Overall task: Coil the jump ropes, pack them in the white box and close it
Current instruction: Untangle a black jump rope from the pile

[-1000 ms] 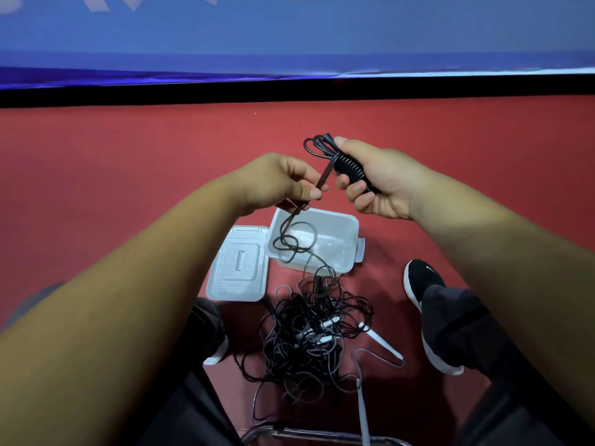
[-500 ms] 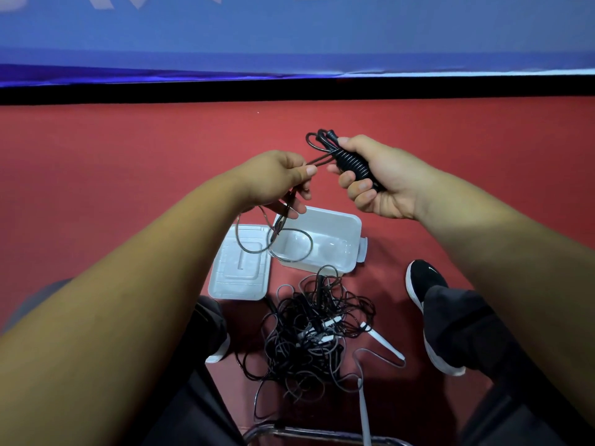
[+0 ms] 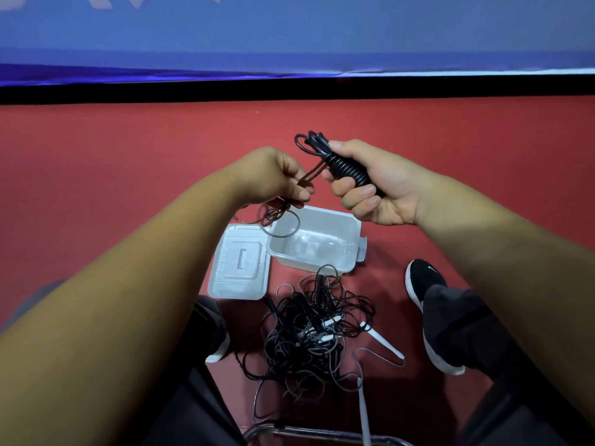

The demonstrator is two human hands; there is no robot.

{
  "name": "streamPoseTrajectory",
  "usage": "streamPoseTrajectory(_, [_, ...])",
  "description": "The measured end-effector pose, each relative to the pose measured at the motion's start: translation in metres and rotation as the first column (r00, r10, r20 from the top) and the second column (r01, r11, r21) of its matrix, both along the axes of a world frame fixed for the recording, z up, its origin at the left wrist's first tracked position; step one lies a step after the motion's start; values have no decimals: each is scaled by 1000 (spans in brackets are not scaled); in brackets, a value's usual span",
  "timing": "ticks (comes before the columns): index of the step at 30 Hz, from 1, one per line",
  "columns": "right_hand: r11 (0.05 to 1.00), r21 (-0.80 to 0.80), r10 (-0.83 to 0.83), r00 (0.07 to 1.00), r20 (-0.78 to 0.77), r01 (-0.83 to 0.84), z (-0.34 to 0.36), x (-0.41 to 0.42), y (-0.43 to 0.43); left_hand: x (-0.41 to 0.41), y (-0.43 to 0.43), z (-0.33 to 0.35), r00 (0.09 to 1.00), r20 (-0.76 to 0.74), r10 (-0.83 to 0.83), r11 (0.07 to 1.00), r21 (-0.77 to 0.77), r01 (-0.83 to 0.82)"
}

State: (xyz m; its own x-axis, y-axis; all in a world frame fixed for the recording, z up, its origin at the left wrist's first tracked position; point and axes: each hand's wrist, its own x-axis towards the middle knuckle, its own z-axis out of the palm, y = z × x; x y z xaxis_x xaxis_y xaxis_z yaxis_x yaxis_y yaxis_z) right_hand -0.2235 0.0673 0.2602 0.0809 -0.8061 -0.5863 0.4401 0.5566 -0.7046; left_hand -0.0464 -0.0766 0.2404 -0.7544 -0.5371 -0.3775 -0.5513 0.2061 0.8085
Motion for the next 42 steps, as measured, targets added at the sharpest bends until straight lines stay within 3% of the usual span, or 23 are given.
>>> streamPoseTrajectory(6, [987,28,157,987,32,-158,-2,6,6,-2,3,4,985,-124,120,992,53,-114])
streamPoseTrajectory(12, [901,62,433,900,-51,-430,3,10,13,-3,4,8,983,-159,86,991,112,-69])
streamPoseTrajectory(17, [853,178,514,851,-112,-491,-6,10,14,-4,3,11,985,-170,0,997,81,15])
streamPoseTrajectory(24, [912,194,403,876,-265,-361,-15,5,8,-4,4,20,984,-173,-43,993,-116,23])
streamPoseTrajectory(32, [991,135,35,914,-403,21,-23,-1,-3,-7,2,22,984,-30,-177,869,-475,142])
streamPoseTrajectory(38, [979,22,-175,884,-432,205,-25,10,-9,-16,8,19,999,20,-26,911,-411,32])
streamPoseTrajectory(42, [968,-3,-228,868,-441,253,-25,19,-10,-19,10,15,996,80,41,925,-381,-8])
